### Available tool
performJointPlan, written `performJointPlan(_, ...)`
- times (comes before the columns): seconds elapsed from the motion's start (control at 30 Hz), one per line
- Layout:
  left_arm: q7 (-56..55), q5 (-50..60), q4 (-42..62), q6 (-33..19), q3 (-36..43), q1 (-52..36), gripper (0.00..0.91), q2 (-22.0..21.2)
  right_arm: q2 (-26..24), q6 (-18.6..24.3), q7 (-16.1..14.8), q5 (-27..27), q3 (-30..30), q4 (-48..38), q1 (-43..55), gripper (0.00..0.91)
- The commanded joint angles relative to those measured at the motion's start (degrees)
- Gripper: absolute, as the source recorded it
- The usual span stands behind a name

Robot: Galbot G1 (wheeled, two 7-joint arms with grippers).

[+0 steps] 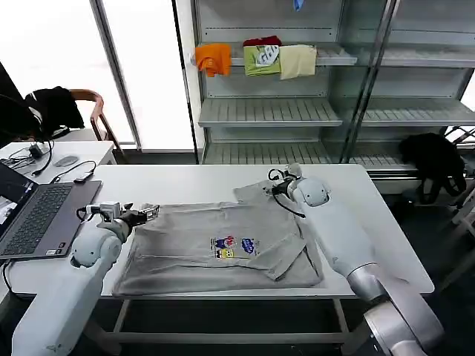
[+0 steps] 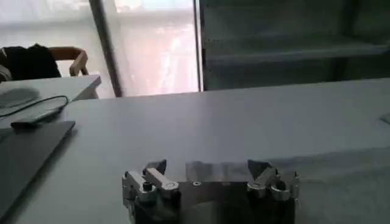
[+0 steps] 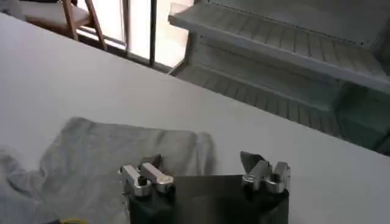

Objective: Fold and organize the clothes.

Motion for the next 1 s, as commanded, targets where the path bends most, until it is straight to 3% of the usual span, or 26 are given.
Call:
performJointPlan(0.03,2.29,1.79,9.43,0.06,0.81,-3.51,0.695,-1.54,0.86,-0.02,-0.98,-1.45,-0.14,-2.19,0.29,0.846)
performJointPlan(0.07,2.52,1.78,9.93,0.05,0.66,-3.65,0.665,-1.70,0.83,-0.03,-1.06,-1.45,-0.15,-1.99,0.19,0.826)
performJointPlan(0.13,3.10,1.89,10.39,0.04,0.53,-3.80,0.403,-1.78,0.83,-0.03,-1.27,-1.40,-0.04,-1.99,0.08,0.635)
performJointPlan(0.17,3.43,1.96,10.64,0.04,0.43,-3.87,0.302,-1.76,0.70,-0.02,-1.58,-1.44,-0.09,-2.04,0.00,0.584)
performJointPlan(0.2,3.76,1.95,10.82,0.05,0.37,-3.91,0.272,-1.72,0.60,-0.01,-1.72,-1.46,-0.16,-2.04,-0.08,0.534)
performJointPlan(0.27,4.36,2.37,11.30,0.05,0.30,-3.86,0.232,-1.51,0.51,-0.02,-2.14,-1.58,-0.03,-2.02,-0.48,0.322)
performJointPlan(0.3,4.86,2.67,11.27,0.03,0.31,-3.64,0.212,-1.39,0.50,-0.02,-2.17,-1.64,0.02,-1.97,-0.63,0.312)
performJointPlan(0.33,4.99,2.83,11.22,0.03,0.34,-3.52,0.151,-1.37,0.42,-0.01,-2.32,-1.85,0.06,-1.90,-0.88,0.191)
performJointPlan(0.37,5.01,2.90,11.09,0.04,0.35,-3.39,0.030,-1.36,0.29,-0.02,-2.52,-1.99,-0.03,-1.84,-1.04,0.131)
performJointPlan(0.4,5.07,2.88,10.88,0.02,0.34,-3.29,0.020,-1.35,0.14,-0.01,-2.73,-2.11,-0.14,-1.65,-1.17,0.131)
performJointPlan(0.43,5.21,2.90,10.73,0.02,0.31,-3.13,0.020,-1.32,-0.02,-0.01,-2.91,-2.10,-0.22,-1.43,-1.27,0.000)
performJointPlan(0.77,6.85,2.25,6.40,-0.19,-0.10,-2.34,0.010,-0.59,-0.89,0.05,-3.46,-2.13,-1.23,1.29,-1.12,0.000)
performJointPlan(1.0,5.46,-1.47,1.88,-1.20,-0.51,-2.69,0.010,0.25,-1.09,0.91,-1.52,1.71,-1.79,5.67,0.18,0.000)
